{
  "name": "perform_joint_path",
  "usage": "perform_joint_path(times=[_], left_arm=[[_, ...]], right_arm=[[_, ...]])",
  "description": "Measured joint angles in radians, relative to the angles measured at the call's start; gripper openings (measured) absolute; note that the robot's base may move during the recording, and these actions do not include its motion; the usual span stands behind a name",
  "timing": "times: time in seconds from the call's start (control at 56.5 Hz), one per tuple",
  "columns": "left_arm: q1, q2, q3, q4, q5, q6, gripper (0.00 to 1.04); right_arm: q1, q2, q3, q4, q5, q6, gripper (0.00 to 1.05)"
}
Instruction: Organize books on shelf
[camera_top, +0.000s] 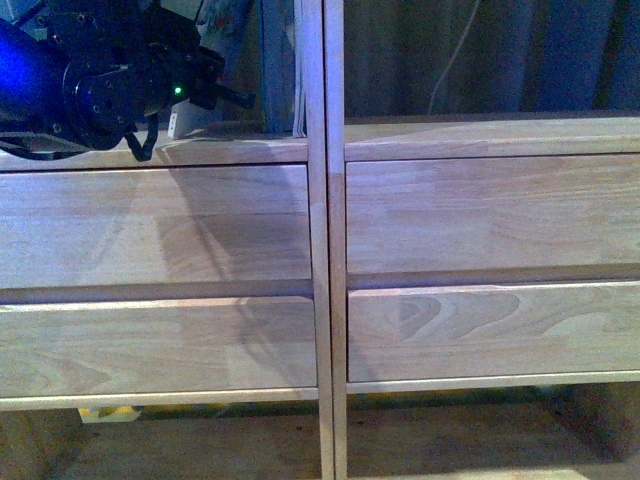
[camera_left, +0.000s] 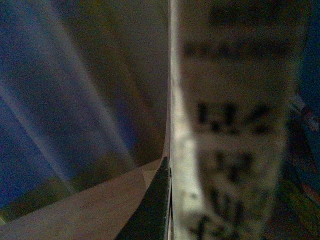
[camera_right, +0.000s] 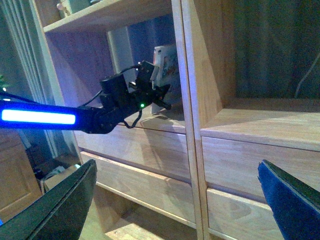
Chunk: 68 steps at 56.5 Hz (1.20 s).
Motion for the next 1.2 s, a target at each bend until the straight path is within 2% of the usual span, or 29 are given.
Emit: perform_joint_path(times=[0.071, 0.142, 0.478, 0.602, 0.779, 1.045, 1.063, 1.151, 1.205], left_arm=[[0.001, 0.001, -0.015, 0.014, 0.015, -0.003, 0.29], [0.000, -0.009, -0.058, 0.055, 0.029, -0.008, 0.47], [0.004, -0.184, -0.347, 0.169, 0.087, -0.073, 0.99], [0.010, -0.321, -0.491, 0.204, 0.099, -0.131, 0.97], [0.050, -0.649, -0.808, 0.197, 0.100, -0.253, 0.97], [0.116, -1.180, -1.335, 0.130, 0.198, -0.425, 0.97], [0.117, -1.221, -1.368, 0.114, 0.180, -0.425, 0.97], [0.106, -1.380, -1.437, -0.111, -0.056, -0.425, 0.81], [0.107, -1.428, -1.483, -0.144, -0.113, -0.425, 0.73]], right_arm=[[0.000, 0.000, 0.000, 0.000, 0.000, 0.000, 0.98], [0.000, 0.000, 0.000, 0.000, 0.000, 0.000, 0.98], [0.000, 0.000, 0.000, 0.000, 0.000, 0.000, 0.98], [0.000, 0.000, 0.000, 0.000, 0.000, 0.000, 0.98], [0.000, 0.000, 0.000, 0.000, 0.000, 0.000, 0.98], [0.000, 0.000, 0.000, 0.000, 0.000, 0.000, 0.98], [0.000, 0.000, 0.000, 0.000, 0.000, 0.000, 0.98], [0.000, 0.000, 0.000, 0.000, 0.000, 0.000, 0.98], [0.016, -0.008, 0.008, -0.042, 0.040, -0.026, 0.96]])
